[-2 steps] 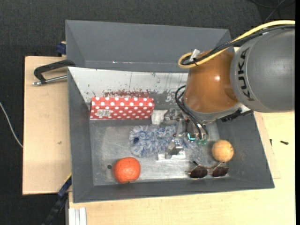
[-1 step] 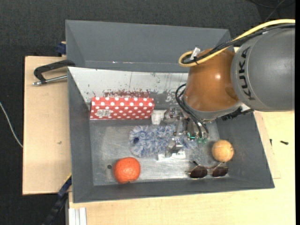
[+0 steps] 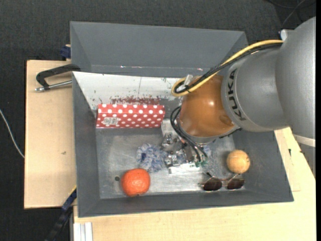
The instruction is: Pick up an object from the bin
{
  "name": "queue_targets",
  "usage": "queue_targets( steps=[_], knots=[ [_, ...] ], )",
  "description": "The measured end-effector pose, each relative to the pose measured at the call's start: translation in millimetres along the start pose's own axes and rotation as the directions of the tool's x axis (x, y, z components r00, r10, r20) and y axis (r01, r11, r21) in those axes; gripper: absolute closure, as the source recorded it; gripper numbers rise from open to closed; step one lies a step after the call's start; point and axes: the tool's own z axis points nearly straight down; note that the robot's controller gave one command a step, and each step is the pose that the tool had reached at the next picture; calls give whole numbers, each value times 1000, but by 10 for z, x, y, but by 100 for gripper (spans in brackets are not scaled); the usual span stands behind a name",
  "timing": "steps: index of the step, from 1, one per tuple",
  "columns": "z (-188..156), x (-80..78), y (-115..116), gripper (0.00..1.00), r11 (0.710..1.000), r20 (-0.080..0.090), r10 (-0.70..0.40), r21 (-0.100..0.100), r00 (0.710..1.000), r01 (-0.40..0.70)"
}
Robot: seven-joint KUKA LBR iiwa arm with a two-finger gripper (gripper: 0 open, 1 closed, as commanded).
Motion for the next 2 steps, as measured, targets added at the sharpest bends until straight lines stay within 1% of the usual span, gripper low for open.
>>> queue_targets(
  steps=[1, 2],
  knots=[
    [0, 0, 0, 100, 1000, 0, 0, 0, 1000, 0],
    [-1687, 177, -168, 100, 999, -9, -41, 2, 999, 41]
  ],
)
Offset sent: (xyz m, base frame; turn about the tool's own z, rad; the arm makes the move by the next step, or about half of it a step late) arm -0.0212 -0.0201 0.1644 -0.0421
